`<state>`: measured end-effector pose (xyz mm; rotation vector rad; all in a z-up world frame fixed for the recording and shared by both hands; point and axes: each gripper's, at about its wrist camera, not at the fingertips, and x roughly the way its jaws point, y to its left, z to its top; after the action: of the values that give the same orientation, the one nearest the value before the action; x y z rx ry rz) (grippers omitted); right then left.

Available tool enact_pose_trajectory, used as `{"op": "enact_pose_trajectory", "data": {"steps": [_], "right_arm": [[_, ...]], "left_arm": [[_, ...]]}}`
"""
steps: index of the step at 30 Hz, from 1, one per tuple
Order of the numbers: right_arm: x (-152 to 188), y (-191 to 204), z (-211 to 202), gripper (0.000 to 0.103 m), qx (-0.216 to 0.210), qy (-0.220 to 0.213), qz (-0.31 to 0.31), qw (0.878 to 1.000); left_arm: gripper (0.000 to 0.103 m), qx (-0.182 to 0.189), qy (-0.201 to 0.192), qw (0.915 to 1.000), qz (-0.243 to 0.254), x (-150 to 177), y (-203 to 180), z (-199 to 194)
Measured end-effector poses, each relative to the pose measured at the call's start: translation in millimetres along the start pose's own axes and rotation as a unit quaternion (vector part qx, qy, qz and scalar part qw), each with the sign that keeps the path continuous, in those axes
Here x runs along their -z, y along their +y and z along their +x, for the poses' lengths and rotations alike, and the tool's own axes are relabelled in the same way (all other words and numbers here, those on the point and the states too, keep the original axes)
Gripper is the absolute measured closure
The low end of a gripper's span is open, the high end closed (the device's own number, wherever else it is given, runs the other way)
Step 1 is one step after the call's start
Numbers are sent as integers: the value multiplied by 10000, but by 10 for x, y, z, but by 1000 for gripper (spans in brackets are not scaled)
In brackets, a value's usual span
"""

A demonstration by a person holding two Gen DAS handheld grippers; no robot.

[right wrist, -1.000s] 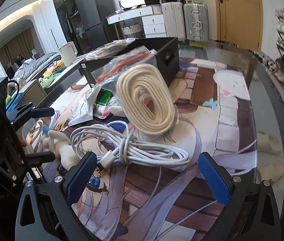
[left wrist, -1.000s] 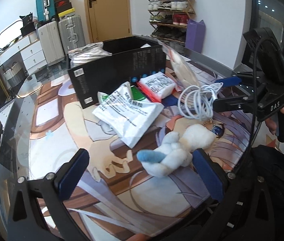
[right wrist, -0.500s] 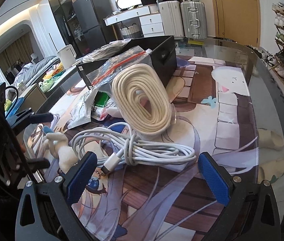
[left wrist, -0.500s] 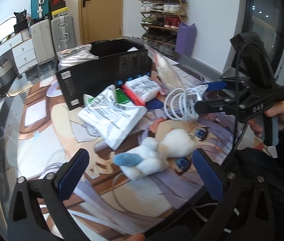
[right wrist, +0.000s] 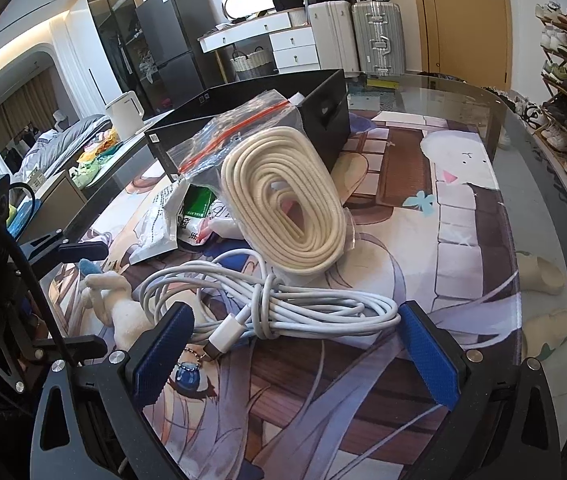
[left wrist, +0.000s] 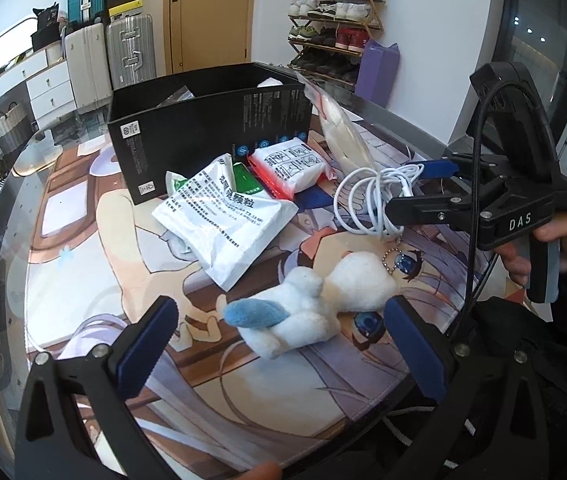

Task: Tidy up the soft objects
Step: 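Close the left gripper around the white plush toy, then hold the plush toy in left gripper while right gripper closes on the white cable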

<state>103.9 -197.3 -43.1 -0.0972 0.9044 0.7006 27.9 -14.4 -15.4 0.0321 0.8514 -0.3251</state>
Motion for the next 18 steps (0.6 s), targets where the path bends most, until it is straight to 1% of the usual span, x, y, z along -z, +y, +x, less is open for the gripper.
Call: {"op": "enact_pose_trajectory", "data": {"steps": [4, 7, 9, 10, 12, 13, 14, 15, 17, 18], "right_arm": [[11, 1, -3, 1, 16, -11, -3, 10000], [21, -1, -14, 1, 11, -41, 3, 10000], [25, -2, -22, 1, -13, -56, 12, 10000], [29, -3, -28, 1, -24, -68, 20, 10000], [33, 0, -33, 1, -42, -86, 17, 10000], [36, -2, -36, 1, -52, -93, 20, 9999], [39, -1, -40, 1, -59, -102, 21, 9999], [38, 0, -44, 3, -57, -114, 18, 9999], [39, -7, -48, 8, -68, -127, 23, 9999], [38, -11, -55, 10, -76, -139, 36, 9999]], "left_arm": [[1, 79, 26, 9998, -157, -4, 68, 9], [3, 129, 37, 9997, -181, 3, 87, 19], [11, 212, 59, 9996, -151, 13, 80, 31], [16, 229, 71, 9996, -145, 18, 76, 37], [22, 217, 36, 9997, -91, 22, 61, 34], [26, 244, 12, 9997, -65, 26, 53, 25], [33, 284, 9, 9996, -50, 31, 49, 15], [36, 323, -2, 9995, -27, 38, 43, 4], [48, 387, -13, 9992, -7, 40, 37, -7], [51, 406, -16, 9992, -8, 41, 37, -13]]}}
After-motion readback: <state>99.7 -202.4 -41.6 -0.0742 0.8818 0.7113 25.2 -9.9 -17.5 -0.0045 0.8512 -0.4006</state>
